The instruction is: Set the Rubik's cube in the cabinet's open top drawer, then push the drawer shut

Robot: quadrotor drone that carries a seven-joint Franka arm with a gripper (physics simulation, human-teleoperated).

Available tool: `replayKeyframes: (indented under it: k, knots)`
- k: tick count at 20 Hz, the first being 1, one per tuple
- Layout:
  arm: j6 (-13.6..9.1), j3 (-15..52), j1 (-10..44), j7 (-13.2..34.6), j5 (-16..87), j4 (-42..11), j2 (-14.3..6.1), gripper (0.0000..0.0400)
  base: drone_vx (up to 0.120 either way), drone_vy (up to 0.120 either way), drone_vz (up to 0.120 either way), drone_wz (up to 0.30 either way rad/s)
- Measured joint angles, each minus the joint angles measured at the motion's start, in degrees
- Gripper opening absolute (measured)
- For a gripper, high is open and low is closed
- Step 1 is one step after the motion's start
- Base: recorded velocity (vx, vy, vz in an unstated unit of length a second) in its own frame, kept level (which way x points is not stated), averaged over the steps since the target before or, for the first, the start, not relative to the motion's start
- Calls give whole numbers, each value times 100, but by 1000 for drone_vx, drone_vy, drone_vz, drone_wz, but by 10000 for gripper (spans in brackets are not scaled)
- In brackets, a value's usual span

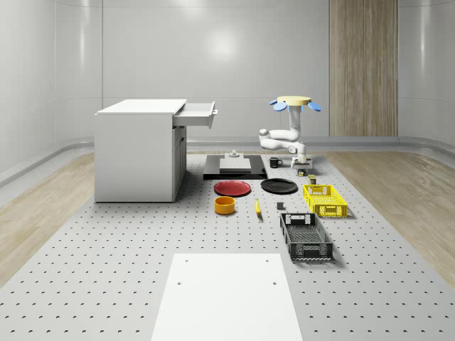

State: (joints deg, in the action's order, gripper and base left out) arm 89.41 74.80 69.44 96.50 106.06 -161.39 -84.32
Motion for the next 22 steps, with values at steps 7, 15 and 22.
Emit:
replayKeyframes:
  k: [7,15,22]
  knots:
    - [-149,556,-7,42,-542,-91,-42,326,17,-17,63,0]
    - [-162,889,12,73,-888,-119,-136,325,120,-120,120,0]
    - [-91,959,24,85,-983,-121,-232,325,120,-120,120,0]
